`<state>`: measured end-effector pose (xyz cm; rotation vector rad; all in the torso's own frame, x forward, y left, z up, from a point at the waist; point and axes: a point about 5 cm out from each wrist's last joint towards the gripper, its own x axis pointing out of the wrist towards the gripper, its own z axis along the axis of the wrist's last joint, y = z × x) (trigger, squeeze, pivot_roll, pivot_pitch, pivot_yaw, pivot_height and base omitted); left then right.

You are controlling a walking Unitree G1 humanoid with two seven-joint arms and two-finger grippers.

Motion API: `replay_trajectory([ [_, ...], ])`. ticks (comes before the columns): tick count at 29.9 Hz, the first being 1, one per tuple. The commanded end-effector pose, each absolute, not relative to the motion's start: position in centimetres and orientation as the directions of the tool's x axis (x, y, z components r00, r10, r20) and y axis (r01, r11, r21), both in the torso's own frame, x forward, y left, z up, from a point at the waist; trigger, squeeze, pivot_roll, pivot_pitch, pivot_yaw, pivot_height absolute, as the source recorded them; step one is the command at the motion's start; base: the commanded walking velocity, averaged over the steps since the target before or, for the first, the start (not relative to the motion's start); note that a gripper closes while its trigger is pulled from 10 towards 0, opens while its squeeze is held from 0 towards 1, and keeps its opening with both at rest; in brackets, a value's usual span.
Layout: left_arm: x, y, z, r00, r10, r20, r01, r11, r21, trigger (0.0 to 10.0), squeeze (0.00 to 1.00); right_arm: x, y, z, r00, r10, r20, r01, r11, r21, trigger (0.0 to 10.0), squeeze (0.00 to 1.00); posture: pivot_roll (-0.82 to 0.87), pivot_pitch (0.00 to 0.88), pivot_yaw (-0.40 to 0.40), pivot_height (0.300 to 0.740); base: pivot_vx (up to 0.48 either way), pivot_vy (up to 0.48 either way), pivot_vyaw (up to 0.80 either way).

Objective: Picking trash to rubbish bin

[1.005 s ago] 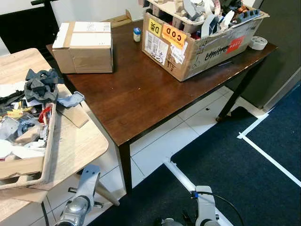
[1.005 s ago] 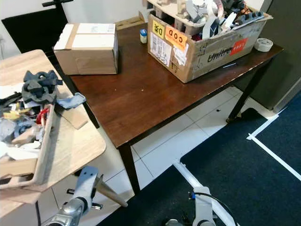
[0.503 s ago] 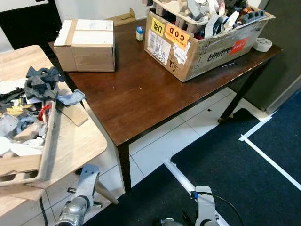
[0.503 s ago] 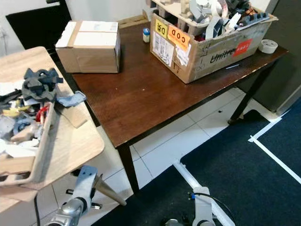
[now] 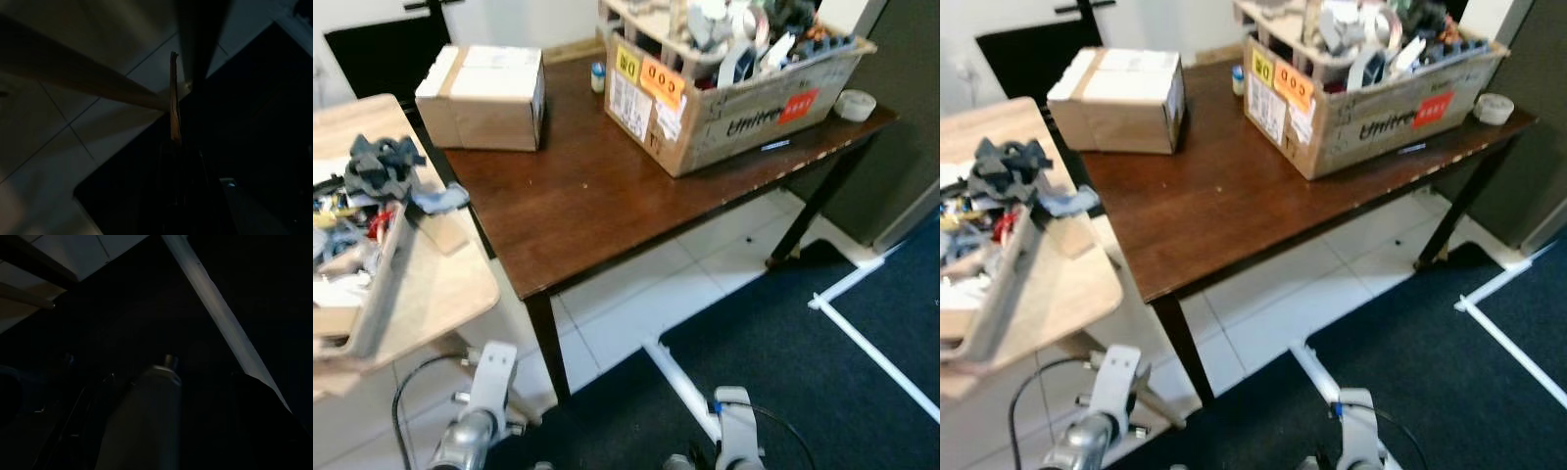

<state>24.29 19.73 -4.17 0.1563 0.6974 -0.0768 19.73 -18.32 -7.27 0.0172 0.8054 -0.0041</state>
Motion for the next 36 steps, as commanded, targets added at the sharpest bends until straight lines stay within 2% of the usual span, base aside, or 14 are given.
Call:
replay_trajectory([
  [1, 23.75, 19.27, -4.68, 0.747, -0.029, -0.665, 0.122, 0.988, 0.094, 10.0, 0.00, 18.60, -19.00, -7.81, 0.665, -0.015, -0.747, 0.021, 1.000, -0.002, 10.0, 0.00, 0.09, 0.181, 0.002, 0.740, 0.000, -0.480, 0.00],
  [13, 23.70, 19.23, -4.74, 0.744, -0.025, -0.668, 0.117, 0.989, 0.092, 10.0, 0.00, 18.71, -19.13, -7.75, 0.666, -0.015, -0.746, 0.018, 1.000, -0.004, 10.0, 0.00, 0.09, 0.183, -0.001, 0.740, 0.000, -0.480, 0.00],
  [18, 23.53, 19.23, -4.97, 0.725, -0.019, -0.688, 0.081, 0.995, 0.058, 10.0, 0.00, 18.69, -19.20, -7.75, 0.665, -0.015, -0.747, 0.017, 1.000, -0.005, 10.0, 0.00, 0.09, 0.184, 0.000, 0.740, 0.000, -0.108, 0.00],
  [33, 23.64, 19.41, -4.90, 0.723, -0.012, -0.691, 0.062, 0.997, 0.048, 10.0, 0.00, 18.69, -19.11, -7.75, 0.667, -0.013, -0.745, 0.013, 1.000, -0.005, 10.0, 0.00, 0.09, 0.182, 0.001, 0.740, 0.000, 0.477, 0.00],
  [36, 23.71, 19.48, -4.83, 0.727, -0.007, -0.686, 0.058, 0.997, 0.052, 10.0, 0.00, 18.69, -19.11, -7.74, 0.668, -0.013, -0.744, 0.013, 1.000, -0.006, 10.0, 0.00, 0.09, 0.183, 0.001, 0.740, 0.000, 0.000, 0.00],
])
